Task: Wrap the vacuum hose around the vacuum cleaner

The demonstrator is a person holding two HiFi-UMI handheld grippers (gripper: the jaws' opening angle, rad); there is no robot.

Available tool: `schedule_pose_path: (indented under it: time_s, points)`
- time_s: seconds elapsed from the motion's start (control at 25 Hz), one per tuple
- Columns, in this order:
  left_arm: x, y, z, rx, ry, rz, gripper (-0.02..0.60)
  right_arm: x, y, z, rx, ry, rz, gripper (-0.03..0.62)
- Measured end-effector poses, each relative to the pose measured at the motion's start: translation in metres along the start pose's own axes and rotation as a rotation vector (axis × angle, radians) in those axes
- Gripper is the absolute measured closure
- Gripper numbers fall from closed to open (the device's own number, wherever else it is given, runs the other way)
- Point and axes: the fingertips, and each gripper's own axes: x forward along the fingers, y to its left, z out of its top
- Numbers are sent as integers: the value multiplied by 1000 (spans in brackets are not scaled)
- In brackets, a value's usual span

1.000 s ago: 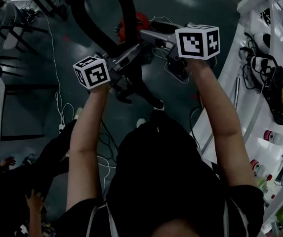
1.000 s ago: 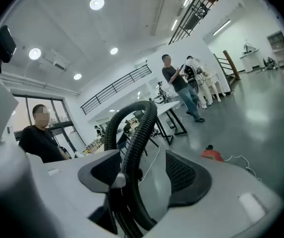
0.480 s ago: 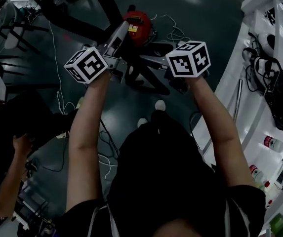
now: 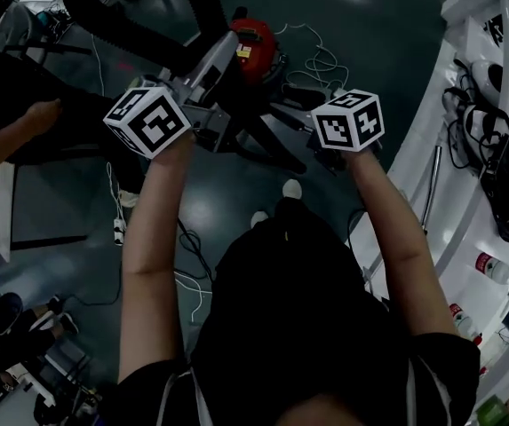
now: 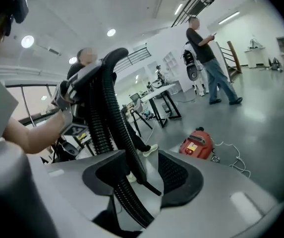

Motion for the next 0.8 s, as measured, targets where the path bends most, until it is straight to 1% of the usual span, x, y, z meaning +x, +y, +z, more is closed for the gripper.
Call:
schedule_pose_path:
  time_s: [0.12,0.2,0.32,0.36,0.56,0.68,0.72,0.8]
  points:
    - [3,-10,8,-2,2,-24,405,16,-4,-20,-69,99,7,388]
    - [4,-21,13,5,11,-47,405,27,-1,-31,-86,132,46,389]
    - [5,-38,20,10,28,-90,405,36,10,-37,-96,136,140,390]
    - [6,-42,22,10,32,-102,405,37,14,-36,-103,133,170,380]
    - [6,-58,27,29,49,-154,407,45,36,-34,-171,162,295,374]
    - [8,-69,27,48,70,-190,405,54,42,-33,-181,163,321,354]
    - [8,-72,27,54,75,-197,407,56,43,-32,-180,153,322,342]
    - [8,-77,28,53,80,-208,407,59,47,-27,-177,122,335,341]
